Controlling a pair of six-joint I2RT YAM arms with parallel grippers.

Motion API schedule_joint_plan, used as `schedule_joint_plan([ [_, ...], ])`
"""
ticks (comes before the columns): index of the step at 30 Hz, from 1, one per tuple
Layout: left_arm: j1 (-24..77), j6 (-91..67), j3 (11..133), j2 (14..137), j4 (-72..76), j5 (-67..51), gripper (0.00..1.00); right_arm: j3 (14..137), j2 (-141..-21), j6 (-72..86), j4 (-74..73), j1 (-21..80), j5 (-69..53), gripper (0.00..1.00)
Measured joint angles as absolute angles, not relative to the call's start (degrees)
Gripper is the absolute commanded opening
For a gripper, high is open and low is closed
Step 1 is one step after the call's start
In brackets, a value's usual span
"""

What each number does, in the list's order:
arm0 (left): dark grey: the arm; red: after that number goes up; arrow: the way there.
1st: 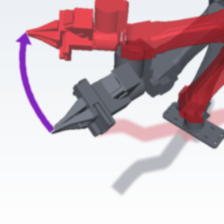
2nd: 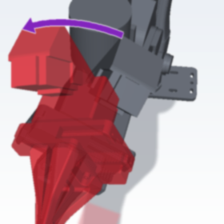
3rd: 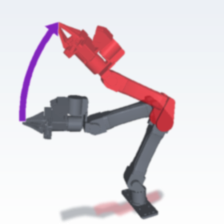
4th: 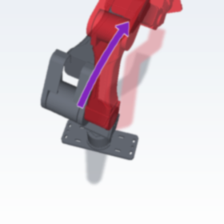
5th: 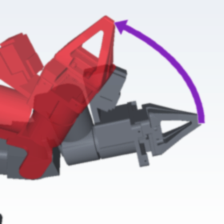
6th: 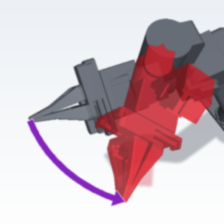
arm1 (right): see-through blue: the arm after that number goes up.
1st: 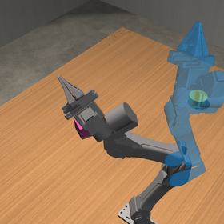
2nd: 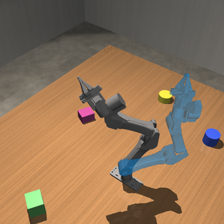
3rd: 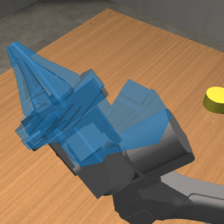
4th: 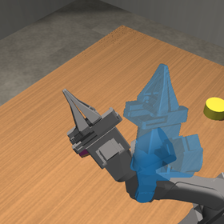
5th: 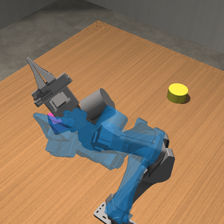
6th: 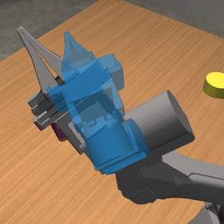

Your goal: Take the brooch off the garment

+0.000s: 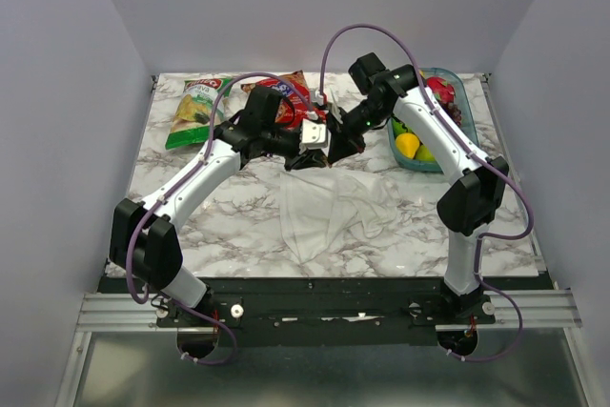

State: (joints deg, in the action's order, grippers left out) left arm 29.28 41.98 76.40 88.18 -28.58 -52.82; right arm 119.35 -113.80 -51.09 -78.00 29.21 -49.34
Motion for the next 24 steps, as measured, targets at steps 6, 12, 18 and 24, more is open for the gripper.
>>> schedule_joint_plan([
  [6,30.1,42.0,76.4,88.2,-28.3,-51.0,0.26,119.3,-113.8,-51.1,-78.3,29.2,-48.9,0.00],
  [12,31.6,41.7,75.3,87.9,-26.4,-47.9,0.25,119.2,-113.8,-51.1,-79.0,29.2,-47.8,0.00],
  [18,33.2,41.9,74.2,87.5,-24.3,-44.0,0.24,119.2,-113.8,-51.1,-79.4,29.2,-46.7,0.00],
  [24,34.1,43.8,73.6,87.3,-23.4,-41.6,0.27,119.1,-113.8,-51.1,-79.4,29.2,-45.8,0.00],
])
